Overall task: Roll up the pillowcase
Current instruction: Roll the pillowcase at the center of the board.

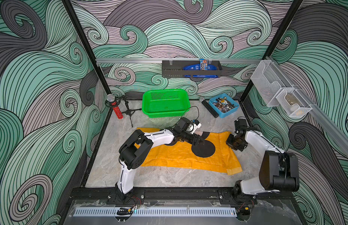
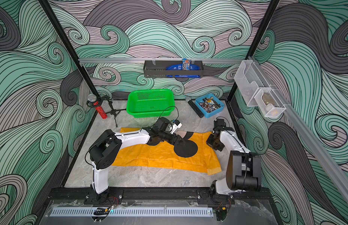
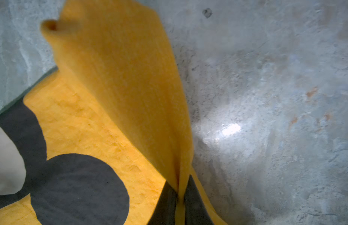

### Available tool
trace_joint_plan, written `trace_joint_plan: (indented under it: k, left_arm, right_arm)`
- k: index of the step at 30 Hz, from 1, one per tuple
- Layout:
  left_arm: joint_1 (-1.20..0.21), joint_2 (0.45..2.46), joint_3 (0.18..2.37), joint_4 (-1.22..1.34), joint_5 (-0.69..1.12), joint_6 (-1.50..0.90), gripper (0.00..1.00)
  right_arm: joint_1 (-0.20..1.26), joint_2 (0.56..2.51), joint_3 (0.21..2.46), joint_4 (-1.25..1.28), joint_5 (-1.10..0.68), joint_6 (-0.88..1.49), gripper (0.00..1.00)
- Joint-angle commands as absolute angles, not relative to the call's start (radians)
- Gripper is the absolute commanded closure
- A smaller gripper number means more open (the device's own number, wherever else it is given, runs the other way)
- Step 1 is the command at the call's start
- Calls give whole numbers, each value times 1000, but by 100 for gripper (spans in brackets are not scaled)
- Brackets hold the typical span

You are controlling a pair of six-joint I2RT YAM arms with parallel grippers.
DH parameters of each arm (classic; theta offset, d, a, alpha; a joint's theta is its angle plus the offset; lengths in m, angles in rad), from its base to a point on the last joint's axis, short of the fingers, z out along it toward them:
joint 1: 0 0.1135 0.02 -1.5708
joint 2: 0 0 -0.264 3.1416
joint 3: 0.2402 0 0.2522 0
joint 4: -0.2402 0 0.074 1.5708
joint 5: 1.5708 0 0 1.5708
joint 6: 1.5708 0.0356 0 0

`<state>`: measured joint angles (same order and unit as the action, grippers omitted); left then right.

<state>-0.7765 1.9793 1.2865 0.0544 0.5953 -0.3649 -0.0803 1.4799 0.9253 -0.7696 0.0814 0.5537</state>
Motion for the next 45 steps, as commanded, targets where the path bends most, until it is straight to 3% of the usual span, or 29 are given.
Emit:
trace_joint_plan:
  k: [1, 26, 30, 33, 45]
  left_arm:
    - [-769, 1960, 1280, 43, 608, -341, 35]
    - [-753, 1896, 1171, 77, 624, -351, 34]
    - [-753, 1892, 1161, 77, 635, -366, 35]
    - [-753, 1876, 1144, 83, 642, -376, 35]
    - [-822, 1800, 1065, 99, 637, -374, 35]
  right_arm:
    - [-35, 1501, 957, -819, 95, 649, 87]
    - [290, 1714, 1066, -783, 54, 795, 86]
    - [295, 1717, 1084, -769, 43, 801, 81]
    - [295, 1710, 1098, -750, 1, 800, 72]
    - [199, 1513, 1074, -799, -75, 698, 62]
